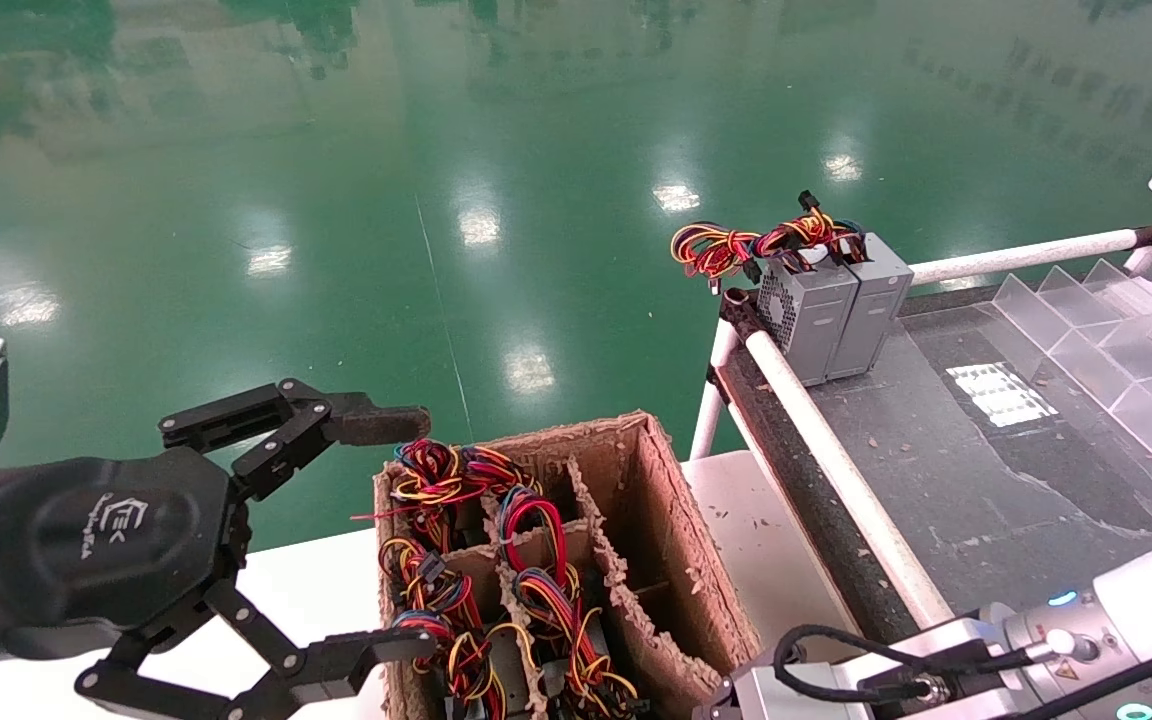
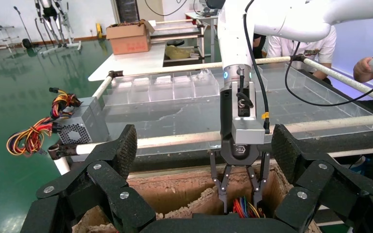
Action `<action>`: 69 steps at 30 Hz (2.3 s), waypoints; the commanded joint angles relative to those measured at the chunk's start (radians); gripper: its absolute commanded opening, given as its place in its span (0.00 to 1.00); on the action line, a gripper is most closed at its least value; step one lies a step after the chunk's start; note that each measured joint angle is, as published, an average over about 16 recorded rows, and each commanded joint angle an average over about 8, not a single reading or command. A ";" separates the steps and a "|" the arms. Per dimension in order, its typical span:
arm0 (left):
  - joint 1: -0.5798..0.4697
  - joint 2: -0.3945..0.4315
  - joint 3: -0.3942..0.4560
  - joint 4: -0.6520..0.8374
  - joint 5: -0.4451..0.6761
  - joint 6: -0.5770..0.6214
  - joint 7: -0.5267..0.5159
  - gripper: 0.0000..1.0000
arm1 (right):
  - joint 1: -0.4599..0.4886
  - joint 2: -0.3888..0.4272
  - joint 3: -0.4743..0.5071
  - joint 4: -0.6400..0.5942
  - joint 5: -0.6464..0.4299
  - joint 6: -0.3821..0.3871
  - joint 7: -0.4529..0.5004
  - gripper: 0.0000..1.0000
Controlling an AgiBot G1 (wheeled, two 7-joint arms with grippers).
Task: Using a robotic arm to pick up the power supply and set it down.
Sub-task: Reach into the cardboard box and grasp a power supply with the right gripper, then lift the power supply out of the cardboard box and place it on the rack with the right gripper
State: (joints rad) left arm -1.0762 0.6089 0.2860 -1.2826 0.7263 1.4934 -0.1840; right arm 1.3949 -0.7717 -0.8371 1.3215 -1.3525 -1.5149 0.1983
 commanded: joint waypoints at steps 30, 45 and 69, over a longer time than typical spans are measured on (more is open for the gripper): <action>0.000 -0.001 0.002 0.000 -0.001 -0.001 0.001 1.00 | -0.011 0.093 0.062 0.019 0.159 0.027 -0.039 0.00; -0.001 -0.001 0.003 0.000 -0.002 -0.001 0.002 1.00 | -0.057 0.236 0.276 0.025 0.484 0.160 -0.159 0.00; -0.001 -0.002 0.005 0.000 -0.003 -0.002 0.002 1.00 | -0.209 0.401 0.470 -0.041 0.612 0.493 -0.312 0.00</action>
State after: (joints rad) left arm -1.0772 0.6071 0.2906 -1.2826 0.7232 1.4914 -0.1817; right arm 1.1802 -0.3720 -0.3676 1.2759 -0.7375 -1.0241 -0.1181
